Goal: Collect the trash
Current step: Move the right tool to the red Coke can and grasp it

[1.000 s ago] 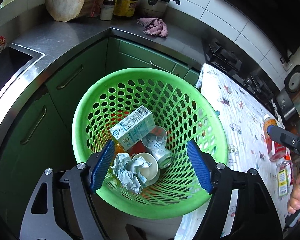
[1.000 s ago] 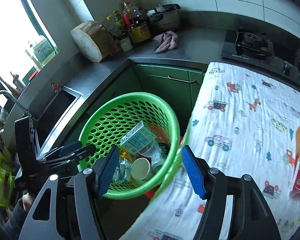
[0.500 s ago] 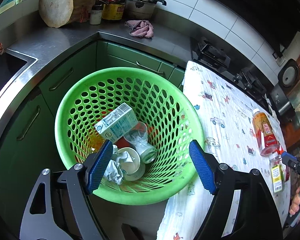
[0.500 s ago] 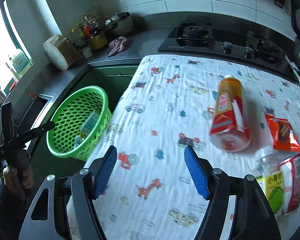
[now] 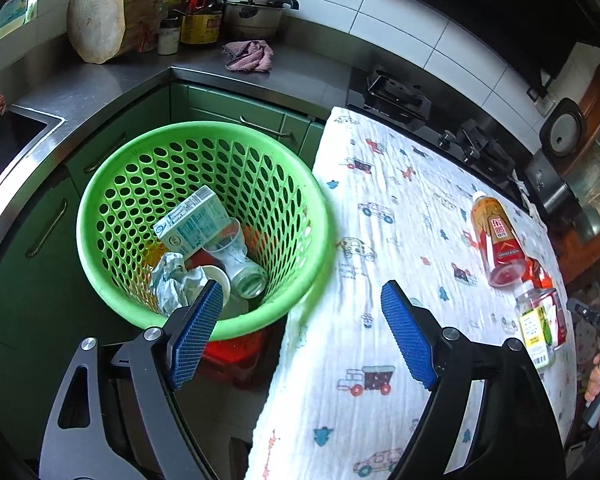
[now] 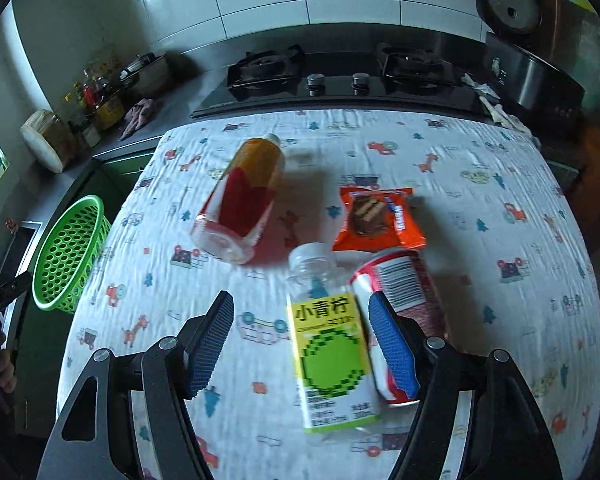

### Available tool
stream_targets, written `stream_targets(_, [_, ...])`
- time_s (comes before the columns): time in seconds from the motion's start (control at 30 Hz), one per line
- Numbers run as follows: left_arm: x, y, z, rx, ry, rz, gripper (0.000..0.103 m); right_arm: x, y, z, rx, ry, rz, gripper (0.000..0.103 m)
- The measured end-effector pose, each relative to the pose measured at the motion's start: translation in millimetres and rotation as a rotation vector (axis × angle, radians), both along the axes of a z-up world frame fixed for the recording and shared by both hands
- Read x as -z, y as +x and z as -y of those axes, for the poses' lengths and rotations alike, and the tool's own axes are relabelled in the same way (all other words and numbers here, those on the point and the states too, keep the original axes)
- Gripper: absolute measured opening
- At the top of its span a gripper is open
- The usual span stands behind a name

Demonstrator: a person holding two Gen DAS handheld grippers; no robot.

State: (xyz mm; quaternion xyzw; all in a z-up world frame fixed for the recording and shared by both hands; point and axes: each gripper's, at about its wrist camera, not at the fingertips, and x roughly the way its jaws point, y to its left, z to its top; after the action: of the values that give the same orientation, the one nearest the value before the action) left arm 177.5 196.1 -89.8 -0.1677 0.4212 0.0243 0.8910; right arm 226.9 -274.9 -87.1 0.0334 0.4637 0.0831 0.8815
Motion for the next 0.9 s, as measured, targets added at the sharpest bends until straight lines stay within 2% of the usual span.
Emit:
stream_targets(0.3, [-9.6,-16.3,60.8,0.031,-0.002,0.003,0.081,24.4,12.6,37.5,-0.019,0.002,-0.074,0.068])
stream_targets(0.47, [-11.5,-21.0,95.5,0.060,-0.004,-0.004,0.081,35.2,17.6,43.7,-0.044,-0.038,-0.083,0.066])
stream_targets(0.67, [-11.8,-21.8,140.5,0.117,-0.006,-0.020,0.081,48.7,23.4,60.9,-0.062,-0.024,-0.136,0.064])
stream_targets(0.9, [-7.3,-14.4,189.9,0.191,-0.010,-0.044,0.081,56.3,24.1,62.4,-0.104,-0.006,-0.145,0.064])
